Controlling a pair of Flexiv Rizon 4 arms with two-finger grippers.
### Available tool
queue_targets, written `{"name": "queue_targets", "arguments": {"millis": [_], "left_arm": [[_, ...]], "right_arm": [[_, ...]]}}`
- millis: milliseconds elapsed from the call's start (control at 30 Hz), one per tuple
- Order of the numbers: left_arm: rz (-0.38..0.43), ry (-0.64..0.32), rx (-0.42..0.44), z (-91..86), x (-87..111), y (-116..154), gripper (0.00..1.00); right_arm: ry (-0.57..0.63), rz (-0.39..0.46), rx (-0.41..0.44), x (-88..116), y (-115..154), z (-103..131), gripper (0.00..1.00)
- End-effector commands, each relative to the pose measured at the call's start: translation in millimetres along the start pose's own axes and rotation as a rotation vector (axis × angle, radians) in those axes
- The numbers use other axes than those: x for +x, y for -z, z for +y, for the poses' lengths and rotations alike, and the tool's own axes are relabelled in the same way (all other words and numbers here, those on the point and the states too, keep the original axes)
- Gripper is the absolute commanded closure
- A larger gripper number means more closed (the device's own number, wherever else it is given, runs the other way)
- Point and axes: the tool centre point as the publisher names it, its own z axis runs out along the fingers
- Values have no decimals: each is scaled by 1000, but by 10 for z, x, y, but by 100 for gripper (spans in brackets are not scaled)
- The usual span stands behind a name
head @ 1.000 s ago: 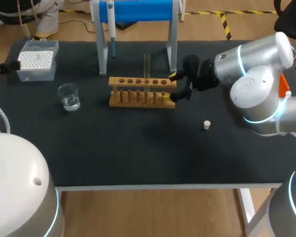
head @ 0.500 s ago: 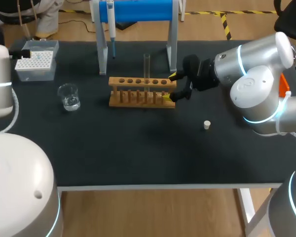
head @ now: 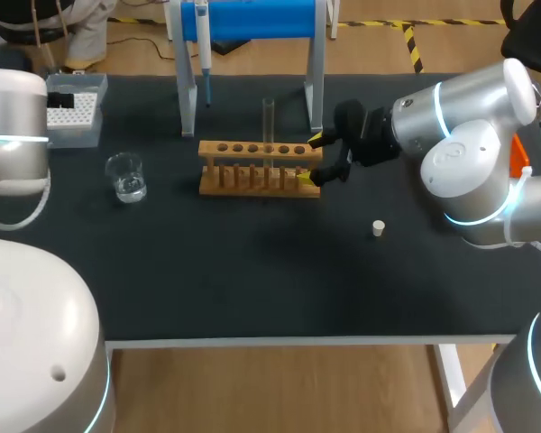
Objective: Invert the test tube, pick up the pipette, mount the tip to pipette, aspirate from beaker and dispense into the tube, eject the tip, return the pipette, and cap with the stopper.
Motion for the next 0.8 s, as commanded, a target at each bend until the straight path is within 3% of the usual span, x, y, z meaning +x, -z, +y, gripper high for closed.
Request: {"name": "queue_targets", "arguments": {"millis": [33,600,800], "left_arm": [[-14,9,-42,-33,-13,-131,0],[-117,24,-67,-74,76,-189,0],[-118,29,-64,-60,133,-226,0]], "right_arm": [[0,2,2,-3,9,-1,0],[0,2,2,-3,9,-1,0],[0,2,2,-3,9,-1,0]]}}
